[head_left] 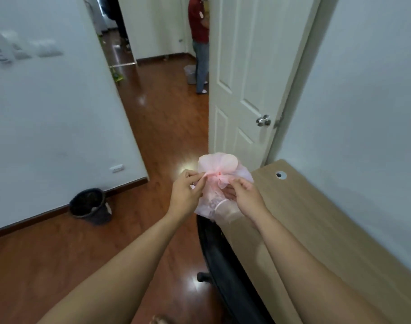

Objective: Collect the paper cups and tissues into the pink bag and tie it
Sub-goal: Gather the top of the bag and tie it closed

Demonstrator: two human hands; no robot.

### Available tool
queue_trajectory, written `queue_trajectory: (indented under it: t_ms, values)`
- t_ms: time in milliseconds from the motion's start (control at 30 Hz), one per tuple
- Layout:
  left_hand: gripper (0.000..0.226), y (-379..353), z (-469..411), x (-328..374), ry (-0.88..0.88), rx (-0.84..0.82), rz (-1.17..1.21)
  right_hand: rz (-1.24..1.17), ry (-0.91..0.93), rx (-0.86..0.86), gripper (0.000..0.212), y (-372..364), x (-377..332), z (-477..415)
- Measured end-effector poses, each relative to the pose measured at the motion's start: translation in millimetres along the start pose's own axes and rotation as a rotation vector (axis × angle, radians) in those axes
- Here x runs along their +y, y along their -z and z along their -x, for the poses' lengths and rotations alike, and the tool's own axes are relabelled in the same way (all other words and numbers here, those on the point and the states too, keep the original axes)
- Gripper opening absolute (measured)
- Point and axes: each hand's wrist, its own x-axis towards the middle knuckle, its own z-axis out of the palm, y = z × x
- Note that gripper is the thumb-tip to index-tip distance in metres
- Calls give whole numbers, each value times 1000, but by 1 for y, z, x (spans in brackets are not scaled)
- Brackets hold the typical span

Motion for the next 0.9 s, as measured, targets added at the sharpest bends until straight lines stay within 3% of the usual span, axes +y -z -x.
queue_trajectory:
  t_ms: [433,567,900]
  values:
    - [21,244,-27,-99,150,330,-140,238,-8,-323,27,-270,10,-68]
    - [21,311,-31,-136,211,391,-110,207,-37,-432,32,-353,28,-89]
    - [19,422,-34,-204,341,508,-92,234,-123,-537,28,-490,76,-122]
